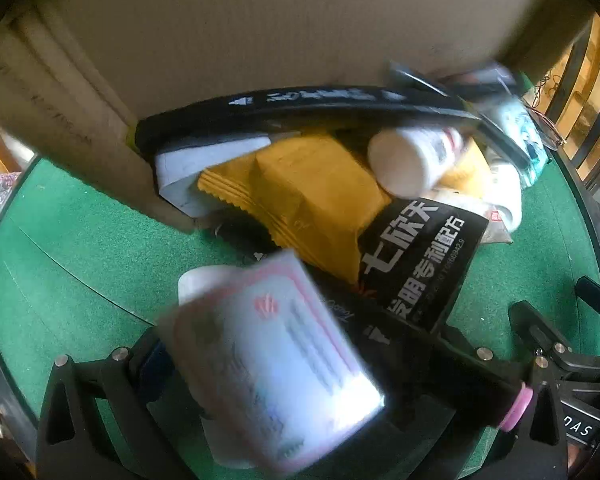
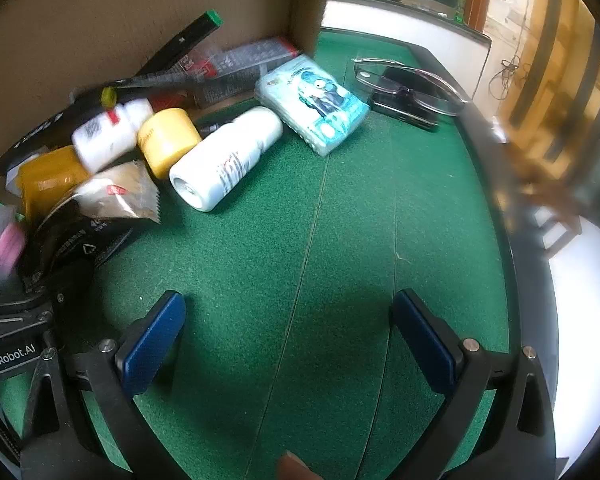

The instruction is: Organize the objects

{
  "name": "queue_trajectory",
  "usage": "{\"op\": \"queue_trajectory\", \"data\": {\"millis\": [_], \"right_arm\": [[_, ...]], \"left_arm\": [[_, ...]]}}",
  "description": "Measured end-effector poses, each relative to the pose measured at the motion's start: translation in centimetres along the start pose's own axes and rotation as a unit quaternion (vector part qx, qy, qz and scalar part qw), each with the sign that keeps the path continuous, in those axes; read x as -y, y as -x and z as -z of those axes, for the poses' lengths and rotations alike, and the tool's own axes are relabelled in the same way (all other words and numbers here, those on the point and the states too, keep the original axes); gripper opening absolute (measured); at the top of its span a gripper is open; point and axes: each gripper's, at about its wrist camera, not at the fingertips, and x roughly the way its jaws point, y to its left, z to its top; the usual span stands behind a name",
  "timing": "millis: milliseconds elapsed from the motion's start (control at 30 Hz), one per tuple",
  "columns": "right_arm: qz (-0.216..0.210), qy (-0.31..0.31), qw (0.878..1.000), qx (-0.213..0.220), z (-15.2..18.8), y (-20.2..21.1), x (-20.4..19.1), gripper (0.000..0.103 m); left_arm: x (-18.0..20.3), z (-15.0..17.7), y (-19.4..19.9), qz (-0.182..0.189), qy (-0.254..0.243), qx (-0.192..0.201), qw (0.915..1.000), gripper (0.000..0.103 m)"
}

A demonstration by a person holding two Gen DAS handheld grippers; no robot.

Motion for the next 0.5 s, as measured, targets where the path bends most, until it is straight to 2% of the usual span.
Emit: {"op": "queue_trajectory", "data": {"millis": [500], "right_arm": [[-0.001, 0.0, 1.0, 0.0, -0.22, -0.35, 0.47, 0.103]], "left_arm": [[0.53, 0.13, 0.01, -0.002, 0.002, 0.0, 1.0, 0.102]]}}
